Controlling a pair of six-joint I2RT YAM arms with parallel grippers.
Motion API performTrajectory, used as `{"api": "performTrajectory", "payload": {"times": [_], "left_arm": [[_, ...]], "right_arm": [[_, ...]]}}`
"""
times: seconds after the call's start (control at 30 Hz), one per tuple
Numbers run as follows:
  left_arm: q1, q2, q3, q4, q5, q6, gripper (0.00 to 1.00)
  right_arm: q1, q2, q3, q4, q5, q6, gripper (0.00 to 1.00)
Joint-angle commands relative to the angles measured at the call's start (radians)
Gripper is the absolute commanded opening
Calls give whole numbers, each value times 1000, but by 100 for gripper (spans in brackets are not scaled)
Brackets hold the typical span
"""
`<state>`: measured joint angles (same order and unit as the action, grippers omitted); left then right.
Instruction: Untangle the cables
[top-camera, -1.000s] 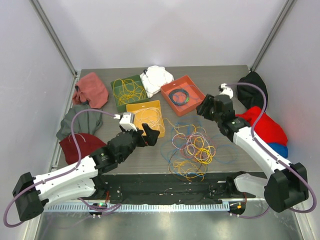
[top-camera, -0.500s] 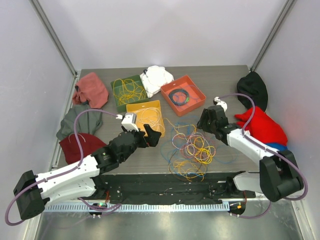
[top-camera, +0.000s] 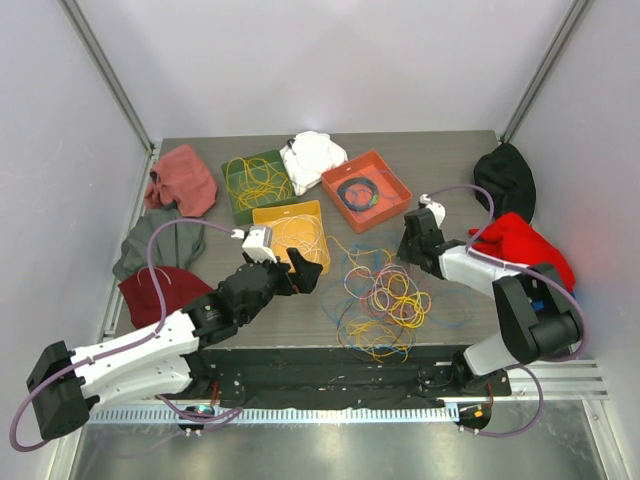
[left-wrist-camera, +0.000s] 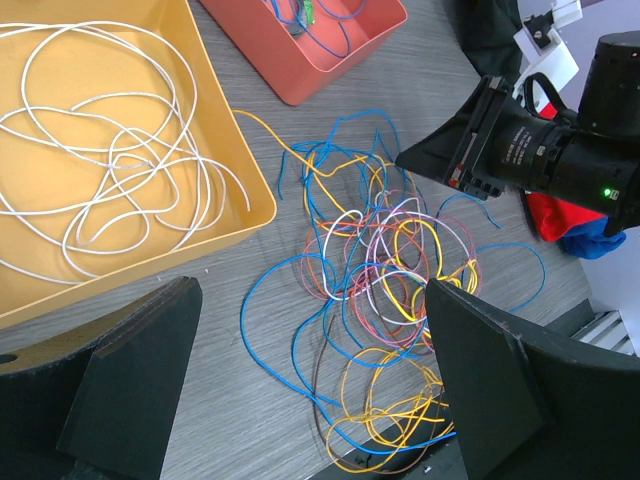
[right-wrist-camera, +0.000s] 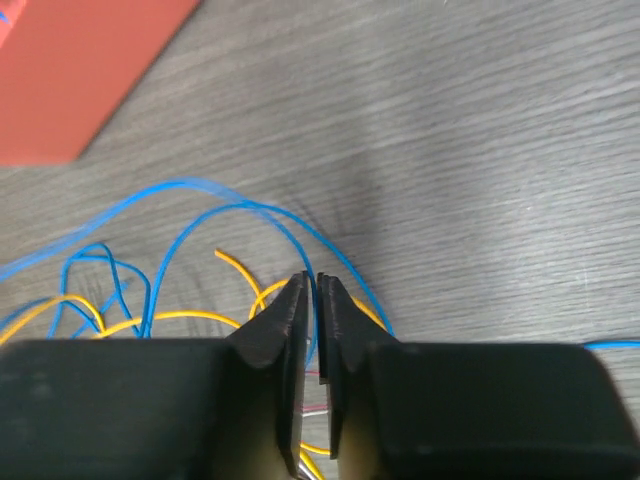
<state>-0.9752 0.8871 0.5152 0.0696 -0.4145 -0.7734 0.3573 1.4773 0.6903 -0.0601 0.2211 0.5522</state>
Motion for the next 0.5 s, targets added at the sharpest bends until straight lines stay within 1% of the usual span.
{"api": "performTrajectory", "payload": {"times": [0.0,0.03,0.07,0.23,0.27,0.33,0.43,0.47], "left_arm": [[-2,-19,11,18,-18,16,100],[-2,-23,9,16,-18,17,100],[0,-22,6,21,-21,17,100],[0,-27,2,27,-20,17,100],[0,-27,2,27,-20,17,100],[0,-33,0,25,-18,16,100],[0,-43,-4,27,-21,14,100],[0,-45,-6,29,-23,14,100]], "right_arm": [[0,-52,26,94,70,14,8],[-1,-72,25,92,76,11,3],[0,-83,23,91,83,9,1],[0,-156,28,68,100,5,1],[-1,-198,38,66,98,9,1],[9,-251,52,7,100,8,1],[15,-379,109,-66,92,0,1],[20,-415,156,-82,87,-8,1]]}}
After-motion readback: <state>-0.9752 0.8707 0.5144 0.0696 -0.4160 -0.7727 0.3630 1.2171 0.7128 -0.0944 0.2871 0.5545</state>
